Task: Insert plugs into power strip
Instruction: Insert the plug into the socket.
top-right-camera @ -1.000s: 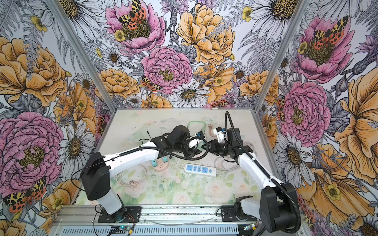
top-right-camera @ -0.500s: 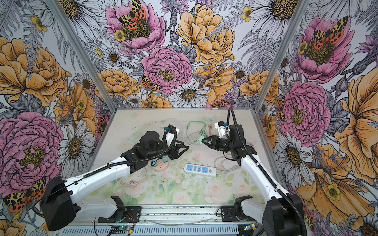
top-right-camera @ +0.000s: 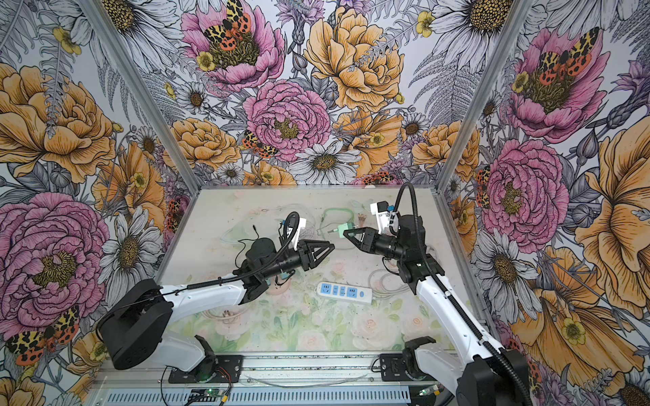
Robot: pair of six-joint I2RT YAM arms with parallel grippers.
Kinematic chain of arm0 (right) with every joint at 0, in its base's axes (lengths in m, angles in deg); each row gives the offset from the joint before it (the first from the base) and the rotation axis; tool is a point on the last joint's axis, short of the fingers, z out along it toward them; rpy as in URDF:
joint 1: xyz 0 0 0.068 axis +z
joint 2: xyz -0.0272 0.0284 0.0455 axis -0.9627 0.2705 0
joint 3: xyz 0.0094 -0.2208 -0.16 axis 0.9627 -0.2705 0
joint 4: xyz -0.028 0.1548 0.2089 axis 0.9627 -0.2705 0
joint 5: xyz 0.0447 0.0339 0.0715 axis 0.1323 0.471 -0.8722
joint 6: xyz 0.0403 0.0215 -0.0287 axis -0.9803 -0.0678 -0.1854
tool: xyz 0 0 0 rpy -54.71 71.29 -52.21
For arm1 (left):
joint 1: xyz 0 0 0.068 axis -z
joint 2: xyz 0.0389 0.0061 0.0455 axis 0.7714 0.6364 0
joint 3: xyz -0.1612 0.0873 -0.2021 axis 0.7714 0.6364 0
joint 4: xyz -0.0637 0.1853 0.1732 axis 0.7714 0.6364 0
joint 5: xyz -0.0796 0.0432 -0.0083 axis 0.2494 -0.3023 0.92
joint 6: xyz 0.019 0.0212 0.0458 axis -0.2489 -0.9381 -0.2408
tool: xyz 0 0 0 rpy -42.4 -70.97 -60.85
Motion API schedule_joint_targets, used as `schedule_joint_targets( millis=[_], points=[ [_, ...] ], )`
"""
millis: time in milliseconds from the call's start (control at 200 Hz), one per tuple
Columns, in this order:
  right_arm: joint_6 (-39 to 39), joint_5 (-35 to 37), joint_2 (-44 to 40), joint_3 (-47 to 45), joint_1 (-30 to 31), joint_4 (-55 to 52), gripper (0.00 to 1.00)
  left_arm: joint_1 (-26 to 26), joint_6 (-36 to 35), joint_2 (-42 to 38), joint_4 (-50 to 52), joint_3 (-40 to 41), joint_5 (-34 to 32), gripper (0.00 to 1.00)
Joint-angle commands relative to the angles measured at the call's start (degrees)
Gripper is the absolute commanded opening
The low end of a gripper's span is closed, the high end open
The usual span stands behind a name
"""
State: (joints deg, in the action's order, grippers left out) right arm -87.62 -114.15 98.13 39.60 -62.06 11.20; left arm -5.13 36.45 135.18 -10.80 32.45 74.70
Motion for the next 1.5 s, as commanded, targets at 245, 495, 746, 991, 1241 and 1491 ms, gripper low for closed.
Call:
schedule_joint_targets(
  millis=[245, 495, 746, 991, 1241, 1491],
  points=[
    [1.1, -0.3, -1.0, 1.1, 0.7, -0.6, 0.0, -1.7, 6.6, 5.1, -17.5, -2.6, 3.4, 0.54],
    [2.0, 2.0, -3.1, 0.8, 0.7, -1.8, 0.0, -0.7, 3.5, 4.9, -8.3, -4.7, 1.4, 0.54],
    [2.7, 3.8, -2.3, 1.5, 1.0, -2.7, 0.0, 0.3, 4.1, 4.1, -7.5, -2.6, 0.8, 0.54],
    [2.8, 3.7, -2.7, 1.6, 2.4, -2.6, 0.0, 0.1, 6.3, 6.1, -14.2, -2.2, 0.9, 0.54],
    [2.9, 4.0, -3.3, 1.4, 3.9, -2.7, 0.0, 0.1, 6.6, 7.5, -15.4, -3.9, 1.6, 0.54],
    [2.8, 4.1, -4.0, 2.8, 4.0, -3.6, 0.0, 0.1, 7.5, 8.3, -16.3, -3.8, 0.7, 0.54]
  ],
)
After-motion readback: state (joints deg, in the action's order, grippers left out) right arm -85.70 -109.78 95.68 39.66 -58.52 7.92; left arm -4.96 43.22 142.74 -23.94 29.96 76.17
